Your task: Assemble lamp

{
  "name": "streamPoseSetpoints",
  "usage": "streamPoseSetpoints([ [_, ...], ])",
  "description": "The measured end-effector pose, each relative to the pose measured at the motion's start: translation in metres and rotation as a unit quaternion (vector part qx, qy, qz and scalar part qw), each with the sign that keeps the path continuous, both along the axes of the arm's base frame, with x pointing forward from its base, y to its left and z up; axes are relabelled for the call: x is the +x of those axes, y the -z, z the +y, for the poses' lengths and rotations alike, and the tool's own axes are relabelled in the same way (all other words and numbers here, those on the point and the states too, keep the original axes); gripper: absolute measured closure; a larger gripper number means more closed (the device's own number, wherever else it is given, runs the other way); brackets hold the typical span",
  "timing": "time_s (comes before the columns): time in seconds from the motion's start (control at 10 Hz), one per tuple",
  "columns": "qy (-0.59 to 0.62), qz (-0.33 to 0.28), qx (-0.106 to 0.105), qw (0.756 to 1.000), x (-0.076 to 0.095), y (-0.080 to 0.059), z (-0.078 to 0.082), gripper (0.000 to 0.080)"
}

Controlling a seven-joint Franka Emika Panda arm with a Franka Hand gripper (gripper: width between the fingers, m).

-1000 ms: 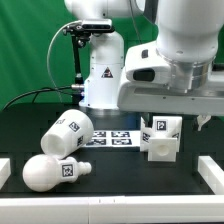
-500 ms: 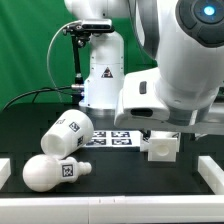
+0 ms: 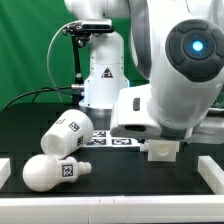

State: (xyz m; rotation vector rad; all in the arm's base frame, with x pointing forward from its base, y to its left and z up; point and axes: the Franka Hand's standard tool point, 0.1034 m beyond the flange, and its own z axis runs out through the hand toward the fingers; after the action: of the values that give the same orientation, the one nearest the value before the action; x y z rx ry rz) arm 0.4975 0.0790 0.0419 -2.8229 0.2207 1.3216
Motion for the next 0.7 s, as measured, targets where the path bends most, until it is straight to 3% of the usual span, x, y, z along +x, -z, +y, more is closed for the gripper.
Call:
streamPoseSetpoints([
  [0.4, 0.002, 0.001, -0.002, 1.0, -0.001, 0.001, 0.001, 0.0101],
  [0.7, 0.003, 0.024, -0.002, 1.0, -0.02, 0.013, 0.003, 0.0101],
])
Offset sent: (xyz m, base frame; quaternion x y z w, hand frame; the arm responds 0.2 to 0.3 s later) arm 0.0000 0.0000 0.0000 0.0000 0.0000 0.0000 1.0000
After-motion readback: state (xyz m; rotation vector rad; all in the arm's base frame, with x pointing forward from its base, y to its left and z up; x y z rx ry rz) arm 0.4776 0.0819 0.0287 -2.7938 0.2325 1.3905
